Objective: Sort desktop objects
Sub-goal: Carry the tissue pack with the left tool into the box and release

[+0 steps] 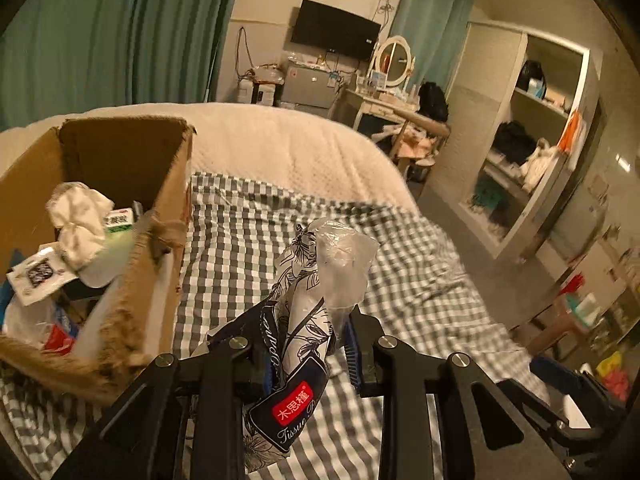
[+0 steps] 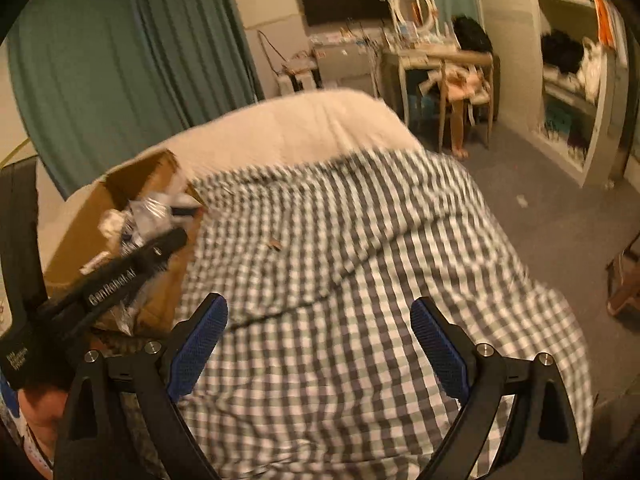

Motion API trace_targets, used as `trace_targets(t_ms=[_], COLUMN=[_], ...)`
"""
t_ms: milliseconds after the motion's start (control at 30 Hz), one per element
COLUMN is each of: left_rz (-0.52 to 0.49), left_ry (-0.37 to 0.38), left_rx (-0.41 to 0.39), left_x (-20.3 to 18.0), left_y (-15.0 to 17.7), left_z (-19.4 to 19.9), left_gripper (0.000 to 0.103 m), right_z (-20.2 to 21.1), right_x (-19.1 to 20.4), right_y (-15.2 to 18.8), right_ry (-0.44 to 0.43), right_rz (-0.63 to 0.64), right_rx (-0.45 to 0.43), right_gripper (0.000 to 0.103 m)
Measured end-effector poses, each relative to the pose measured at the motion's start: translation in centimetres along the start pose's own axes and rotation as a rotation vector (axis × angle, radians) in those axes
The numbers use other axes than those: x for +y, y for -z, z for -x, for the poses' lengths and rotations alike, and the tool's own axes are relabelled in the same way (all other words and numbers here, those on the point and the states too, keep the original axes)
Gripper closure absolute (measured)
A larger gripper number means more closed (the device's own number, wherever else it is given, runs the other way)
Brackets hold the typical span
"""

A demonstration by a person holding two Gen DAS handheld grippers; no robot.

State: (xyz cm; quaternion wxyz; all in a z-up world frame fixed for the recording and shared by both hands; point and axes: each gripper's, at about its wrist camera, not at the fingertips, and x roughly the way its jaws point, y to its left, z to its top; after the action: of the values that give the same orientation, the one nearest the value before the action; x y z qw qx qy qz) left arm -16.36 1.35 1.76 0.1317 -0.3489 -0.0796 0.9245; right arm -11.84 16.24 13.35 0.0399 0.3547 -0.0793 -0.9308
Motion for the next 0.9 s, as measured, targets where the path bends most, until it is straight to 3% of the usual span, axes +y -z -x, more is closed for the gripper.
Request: trace_targets(t_ms=[200,367,567,700,800,900], left_rz=[-0.026,0.0,0.013,0.058,0.052,0.023], left_ry=[0.004,-0.013,-0.151,-0.215,-0.259,-0.26], left_rx=[-0.105,-0.147,-0.172,-0.127,-0.109,-0.069], left_x=[0.5,3.8,8.9,12.4,14.1,14.8], left_y=[-3.5,-6.1,-6.8,-6.3,-5.4,-4.6], left_z=[6.3,9.7,11.4,10.0,8.2,6.3], left_gripper=[0.076,0.076,0.076,0.075,0.067,0.038], right_z=[4.2,5.2,4.1,1.8,-0.1,-1.6], right_x=[4.9,7.9,11.0,12.9,14.2,14.7], right_y=[-2.0,-2.8,-3.6,-4.0,-4.3,-4.1], right_ry=[-0.017,-0.046,-0.065,-0.089,-0.09,-0.083], right_rz=[0.047,0.063,0.077,0.089,0.113,0.125], right_rx=[-0.08,-0.1,-0.086,-0.055,-0.034,-0.01], right_gripper=[0.01,0.01,0.01,0.01,0.01,0.01])
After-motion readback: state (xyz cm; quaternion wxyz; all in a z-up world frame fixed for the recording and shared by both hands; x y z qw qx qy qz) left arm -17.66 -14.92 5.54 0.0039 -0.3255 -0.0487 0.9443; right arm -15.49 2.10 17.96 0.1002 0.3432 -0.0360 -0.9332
